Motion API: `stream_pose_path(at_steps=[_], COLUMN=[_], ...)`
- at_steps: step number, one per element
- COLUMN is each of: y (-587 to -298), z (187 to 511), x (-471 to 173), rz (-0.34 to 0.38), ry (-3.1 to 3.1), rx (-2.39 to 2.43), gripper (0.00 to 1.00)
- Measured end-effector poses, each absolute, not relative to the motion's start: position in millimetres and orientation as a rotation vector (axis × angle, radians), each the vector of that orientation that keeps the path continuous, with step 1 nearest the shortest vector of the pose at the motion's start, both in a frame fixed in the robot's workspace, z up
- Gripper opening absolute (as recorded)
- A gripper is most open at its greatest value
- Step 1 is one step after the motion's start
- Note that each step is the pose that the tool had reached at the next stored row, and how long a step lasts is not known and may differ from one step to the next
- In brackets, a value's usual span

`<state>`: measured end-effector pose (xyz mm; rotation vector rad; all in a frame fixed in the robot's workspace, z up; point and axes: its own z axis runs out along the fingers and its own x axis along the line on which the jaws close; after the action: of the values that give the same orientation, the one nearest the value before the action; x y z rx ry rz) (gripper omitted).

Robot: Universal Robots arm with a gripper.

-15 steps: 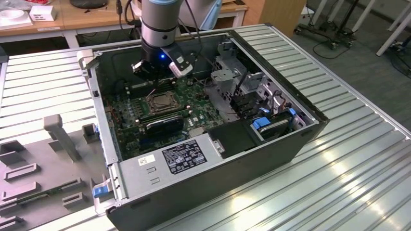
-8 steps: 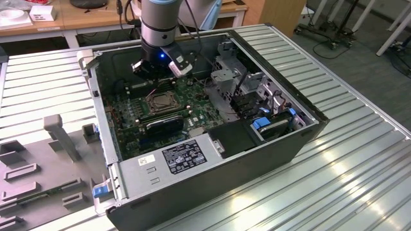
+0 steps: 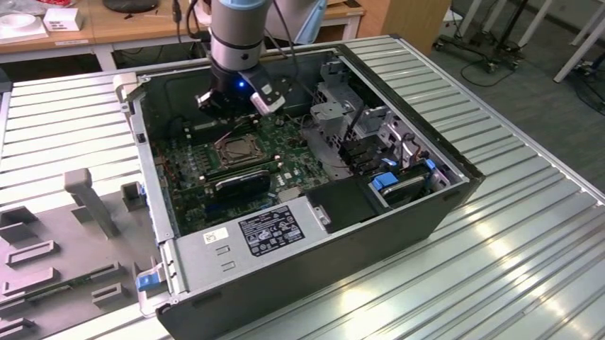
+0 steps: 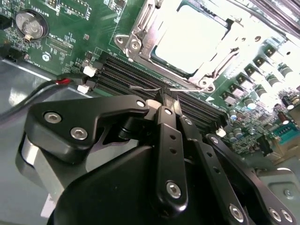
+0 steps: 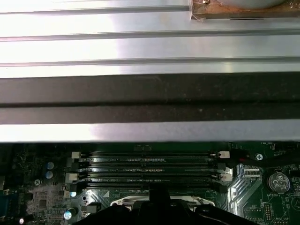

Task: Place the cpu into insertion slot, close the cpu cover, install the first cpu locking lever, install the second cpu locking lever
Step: 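Install the first cpu locking lever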

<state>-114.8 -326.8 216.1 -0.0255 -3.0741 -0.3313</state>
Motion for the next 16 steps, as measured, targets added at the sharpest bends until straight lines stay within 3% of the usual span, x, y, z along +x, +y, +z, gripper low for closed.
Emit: stream_pose_path(at_steps=[16], y=[-327.4], z=[205.0], x=[-108.1], rz=[-0.332], ry=[-3.075], rx=[-0.033], gripper=[0.11])
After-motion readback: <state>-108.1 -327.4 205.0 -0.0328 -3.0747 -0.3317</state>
